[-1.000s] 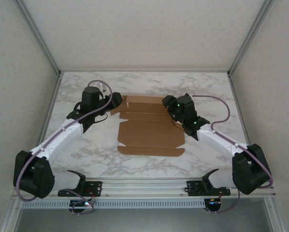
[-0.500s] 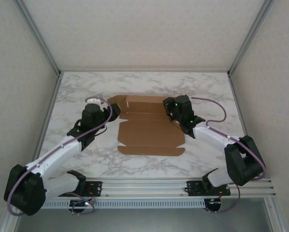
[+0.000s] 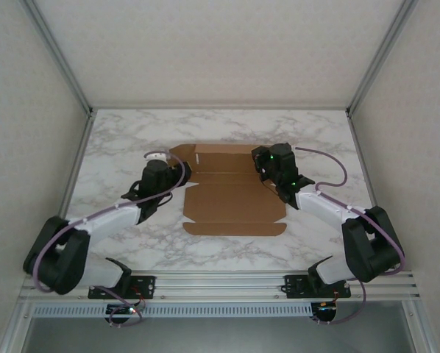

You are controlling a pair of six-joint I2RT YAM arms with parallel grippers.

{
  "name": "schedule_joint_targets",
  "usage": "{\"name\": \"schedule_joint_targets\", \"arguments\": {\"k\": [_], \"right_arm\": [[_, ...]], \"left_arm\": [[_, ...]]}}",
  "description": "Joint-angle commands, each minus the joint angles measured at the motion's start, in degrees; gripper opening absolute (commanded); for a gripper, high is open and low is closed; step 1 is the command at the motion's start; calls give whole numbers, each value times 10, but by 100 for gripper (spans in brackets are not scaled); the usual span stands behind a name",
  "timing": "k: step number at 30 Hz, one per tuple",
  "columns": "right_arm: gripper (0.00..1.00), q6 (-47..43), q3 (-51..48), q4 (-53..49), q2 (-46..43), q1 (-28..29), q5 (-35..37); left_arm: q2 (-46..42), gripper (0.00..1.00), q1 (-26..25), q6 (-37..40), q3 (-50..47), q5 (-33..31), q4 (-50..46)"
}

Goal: Fold the paper box

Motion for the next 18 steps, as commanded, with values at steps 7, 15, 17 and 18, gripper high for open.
{"name": "schedule_joint_targets", "arguments": {"k": [7, 15, 17, 18], "right_arm": [[11, -17, 5, -38, -9, -11, -10], [11, -16, 2, -32, -5, -11, -25], [11, -16, 1, -30, -5, -12, -28], [11, -17, 1, -30, -6, -11, -28]], "left_arm": [[108, 60, 22, -89, 50, 54, -10], [214, 63, 39, -66, 119, 94, -43], [234, 64, 39, -50, 144, 94, -60], [241, 64, 39, -44, 153, 95, -65]]}}
